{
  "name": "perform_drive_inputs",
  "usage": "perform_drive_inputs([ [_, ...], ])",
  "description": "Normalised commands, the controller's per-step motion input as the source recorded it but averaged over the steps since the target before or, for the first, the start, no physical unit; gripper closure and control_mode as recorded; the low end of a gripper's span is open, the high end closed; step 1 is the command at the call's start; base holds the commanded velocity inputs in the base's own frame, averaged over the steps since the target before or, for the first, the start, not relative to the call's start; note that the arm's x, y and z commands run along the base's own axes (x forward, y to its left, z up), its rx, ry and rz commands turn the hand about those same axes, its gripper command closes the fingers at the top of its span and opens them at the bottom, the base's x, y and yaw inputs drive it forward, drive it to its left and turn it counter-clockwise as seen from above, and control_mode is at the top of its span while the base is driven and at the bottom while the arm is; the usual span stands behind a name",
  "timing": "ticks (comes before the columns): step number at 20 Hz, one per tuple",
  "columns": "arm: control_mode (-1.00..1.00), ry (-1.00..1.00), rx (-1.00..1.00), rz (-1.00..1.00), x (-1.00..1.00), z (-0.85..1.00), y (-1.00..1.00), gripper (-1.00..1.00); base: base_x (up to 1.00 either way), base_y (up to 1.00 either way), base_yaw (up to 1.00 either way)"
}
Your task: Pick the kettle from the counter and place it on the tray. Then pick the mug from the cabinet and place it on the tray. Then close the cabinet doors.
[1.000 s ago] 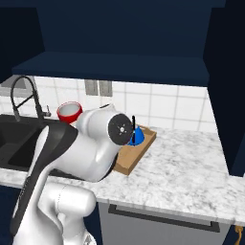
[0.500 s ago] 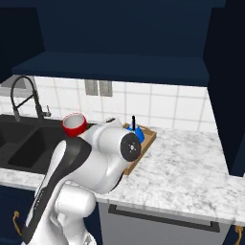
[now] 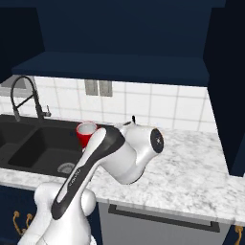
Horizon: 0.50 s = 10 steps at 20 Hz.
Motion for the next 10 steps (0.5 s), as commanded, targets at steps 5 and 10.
perform_drive_inputs([
  [5,-1.0,0.02,0.0,0.14,0.17,-0.44,-0.25,1.0,0.0,0.0,0.0],
  [10,-1.0,0.0,0.0,0.09,0.18,-0.39,-0.12,1.0,0.0,0.0,0.0],
])
